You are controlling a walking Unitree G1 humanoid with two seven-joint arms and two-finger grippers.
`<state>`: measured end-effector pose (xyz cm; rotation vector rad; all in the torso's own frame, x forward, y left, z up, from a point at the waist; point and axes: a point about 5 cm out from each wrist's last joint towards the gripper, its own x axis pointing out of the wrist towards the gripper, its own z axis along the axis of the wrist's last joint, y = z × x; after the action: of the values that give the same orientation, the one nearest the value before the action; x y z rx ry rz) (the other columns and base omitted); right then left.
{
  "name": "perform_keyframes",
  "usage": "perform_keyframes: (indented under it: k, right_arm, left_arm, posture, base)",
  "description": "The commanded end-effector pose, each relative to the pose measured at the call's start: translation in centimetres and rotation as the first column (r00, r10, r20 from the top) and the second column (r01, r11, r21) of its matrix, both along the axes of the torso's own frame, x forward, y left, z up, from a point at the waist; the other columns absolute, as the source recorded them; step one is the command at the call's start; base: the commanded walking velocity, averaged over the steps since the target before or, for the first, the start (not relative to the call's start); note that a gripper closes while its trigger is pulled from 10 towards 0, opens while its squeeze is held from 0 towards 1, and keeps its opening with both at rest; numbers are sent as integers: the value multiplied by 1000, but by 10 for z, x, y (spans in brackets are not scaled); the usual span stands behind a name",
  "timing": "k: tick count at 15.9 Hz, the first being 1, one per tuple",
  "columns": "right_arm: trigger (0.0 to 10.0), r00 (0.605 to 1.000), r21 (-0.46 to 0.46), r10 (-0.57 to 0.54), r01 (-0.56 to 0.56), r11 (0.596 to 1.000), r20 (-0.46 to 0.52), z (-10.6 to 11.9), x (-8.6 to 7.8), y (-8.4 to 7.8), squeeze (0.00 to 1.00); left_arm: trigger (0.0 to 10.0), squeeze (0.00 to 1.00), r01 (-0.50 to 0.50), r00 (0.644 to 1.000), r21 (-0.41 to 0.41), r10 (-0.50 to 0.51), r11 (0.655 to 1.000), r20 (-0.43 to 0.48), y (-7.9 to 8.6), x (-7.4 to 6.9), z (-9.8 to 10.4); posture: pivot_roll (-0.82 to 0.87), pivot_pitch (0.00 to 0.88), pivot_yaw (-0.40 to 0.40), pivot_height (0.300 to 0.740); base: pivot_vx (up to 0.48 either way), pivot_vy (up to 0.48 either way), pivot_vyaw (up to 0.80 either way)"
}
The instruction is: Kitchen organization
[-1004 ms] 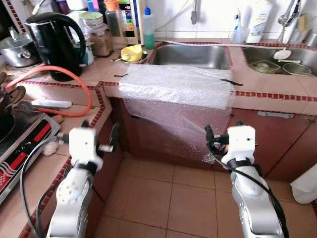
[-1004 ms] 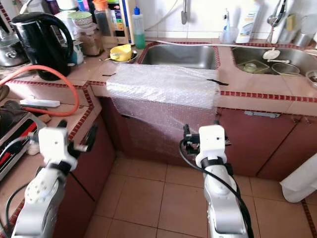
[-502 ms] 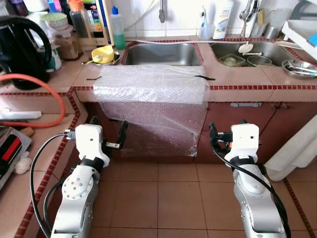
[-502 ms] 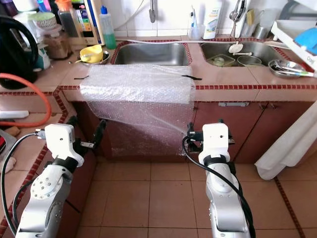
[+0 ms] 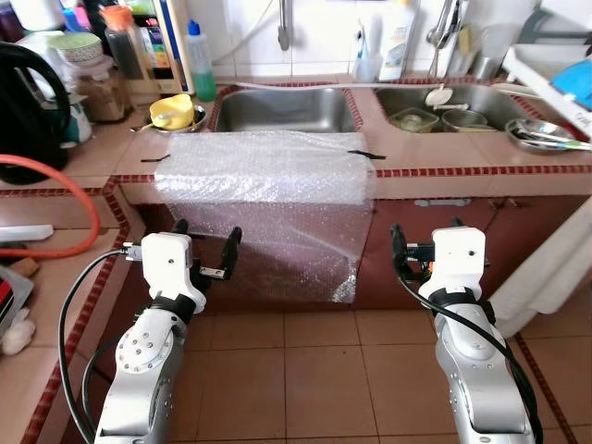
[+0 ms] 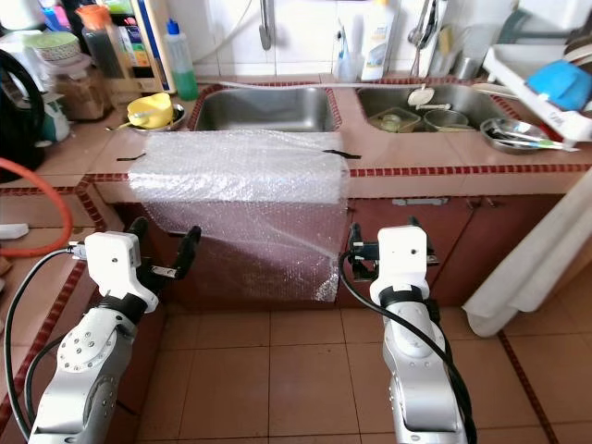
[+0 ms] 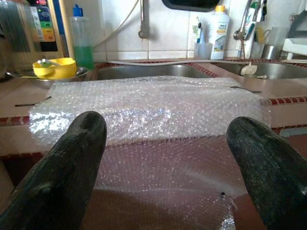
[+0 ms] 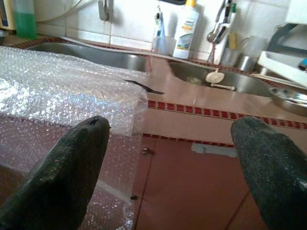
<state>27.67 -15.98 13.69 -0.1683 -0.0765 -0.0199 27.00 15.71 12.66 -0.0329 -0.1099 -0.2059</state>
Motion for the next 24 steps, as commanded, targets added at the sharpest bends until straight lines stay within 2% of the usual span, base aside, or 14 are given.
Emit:
perform_keyframes:
  k: [1,24]
  right_arm:
    - [10000,1000,1,1,-1,1000,29,7,2,1,0]
    - [10000,998,-24,32,-31,999,47,8,1,5,0]
  left_arm:
    - [10000,0,4,1000,9,-4,1000,0,1,1,2]
    - [10000,0,10,1000,4,-10,1000,-13,-1,-1,1]
  posture:
    - [-23,7,55,740]
    - [-17,12,57,740]
  base:
    - [416,0,0]
    - [436,0,0]
